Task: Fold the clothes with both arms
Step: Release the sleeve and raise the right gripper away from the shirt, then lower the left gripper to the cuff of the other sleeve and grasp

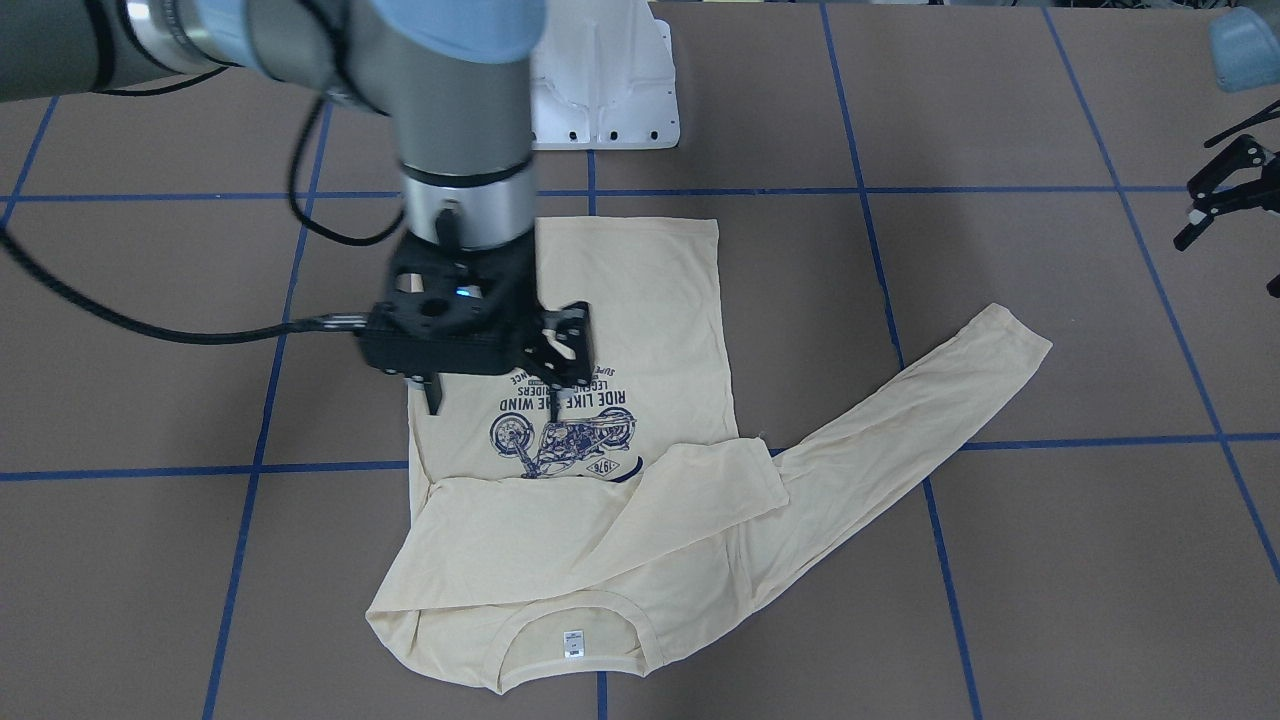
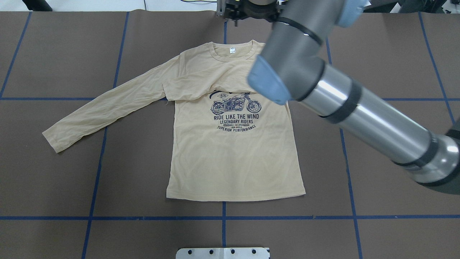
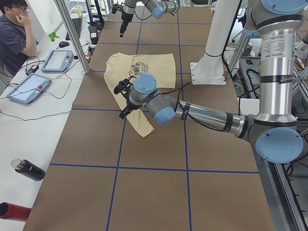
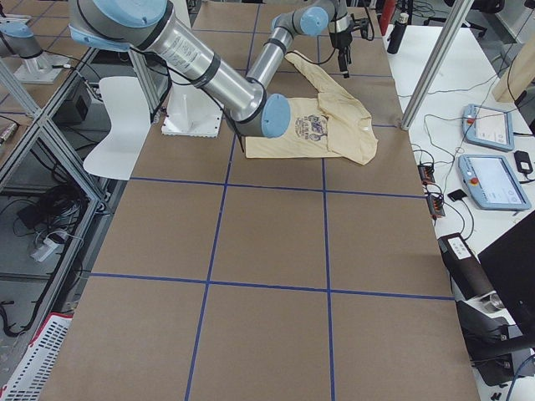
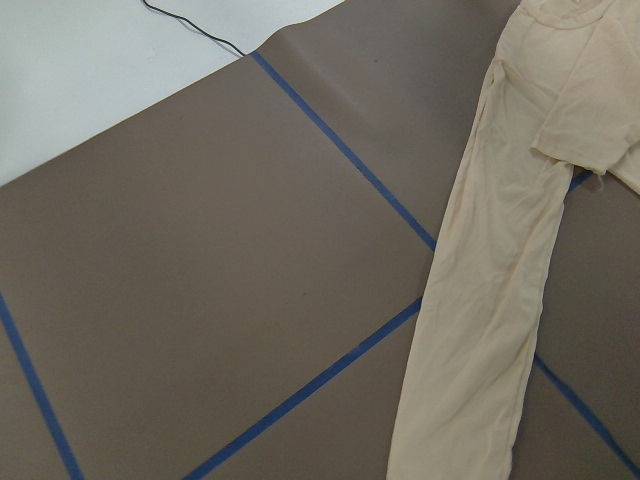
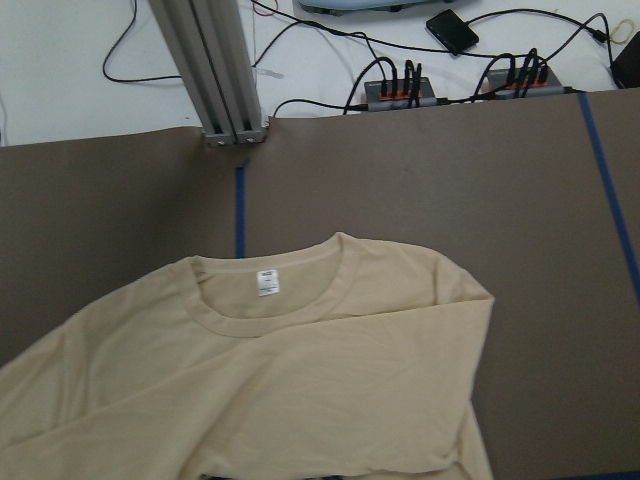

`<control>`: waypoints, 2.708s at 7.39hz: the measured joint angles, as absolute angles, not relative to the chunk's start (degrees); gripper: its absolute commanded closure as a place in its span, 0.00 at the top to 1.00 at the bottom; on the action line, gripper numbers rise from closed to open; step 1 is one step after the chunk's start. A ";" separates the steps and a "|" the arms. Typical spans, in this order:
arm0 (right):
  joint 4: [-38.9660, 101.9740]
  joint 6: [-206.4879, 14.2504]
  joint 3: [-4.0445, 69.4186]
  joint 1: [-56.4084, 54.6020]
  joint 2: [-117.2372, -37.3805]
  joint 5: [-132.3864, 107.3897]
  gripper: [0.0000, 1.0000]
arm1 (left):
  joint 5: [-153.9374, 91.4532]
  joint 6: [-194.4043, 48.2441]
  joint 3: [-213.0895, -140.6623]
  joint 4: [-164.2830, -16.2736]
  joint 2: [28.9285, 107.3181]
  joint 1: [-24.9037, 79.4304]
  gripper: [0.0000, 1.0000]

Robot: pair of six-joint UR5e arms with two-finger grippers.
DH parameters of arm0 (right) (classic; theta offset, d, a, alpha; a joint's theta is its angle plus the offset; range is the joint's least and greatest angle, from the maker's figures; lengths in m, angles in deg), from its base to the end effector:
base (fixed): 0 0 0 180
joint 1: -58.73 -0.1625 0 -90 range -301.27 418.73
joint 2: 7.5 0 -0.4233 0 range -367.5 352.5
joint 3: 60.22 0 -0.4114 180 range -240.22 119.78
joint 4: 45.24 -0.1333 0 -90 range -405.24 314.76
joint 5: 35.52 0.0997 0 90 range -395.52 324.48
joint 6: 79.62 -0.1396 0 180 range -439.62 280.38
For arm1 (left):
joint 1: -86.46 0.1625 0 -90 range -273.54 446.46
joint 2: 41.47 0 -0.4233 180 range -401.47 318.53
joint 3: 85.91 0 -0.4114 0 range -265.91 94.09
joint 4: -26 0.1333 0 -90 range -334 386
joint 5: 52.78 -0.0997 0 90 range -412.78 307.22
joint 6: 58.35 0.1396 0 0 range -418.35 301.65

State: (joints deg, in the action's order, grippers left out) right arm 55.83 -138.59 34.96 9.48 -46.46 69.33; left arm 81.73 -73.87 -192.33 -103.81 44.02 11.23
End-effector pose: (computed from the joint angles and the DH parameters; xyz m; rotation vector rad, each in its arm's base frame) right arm -0.3986 -0.6120 0.1112 0.3177 -0.7583 0.1978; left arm 0.0955 -0.5014 0.4830 0.6369 0.9204 0.3384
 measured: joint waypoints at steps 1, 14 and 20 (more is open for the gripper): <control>55.69 -131.24 43.20 5.98 -56.42 72.59 1.00 | 76.81 -80.75 -192.34 -108.19 42.48 15.70 1.00; 30.11 -90.53 53.01 -24.17 -114.63 92.52 1.00 | 50.79 -100.45 -186.58 -113.23 39.92 43.25 0.66; 30.08 -90.51 53.08 -24.24 -114.64 92.45 1.00 | 50.76 -100.27 -185.07 -113.22 39.72 45.24 0.59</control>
State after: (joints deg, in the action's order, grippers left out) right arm 30.08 -90.51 53.08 -24.24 -114.64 92.45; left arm 50.76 -100.27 -185.07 -113.22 39.72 45.24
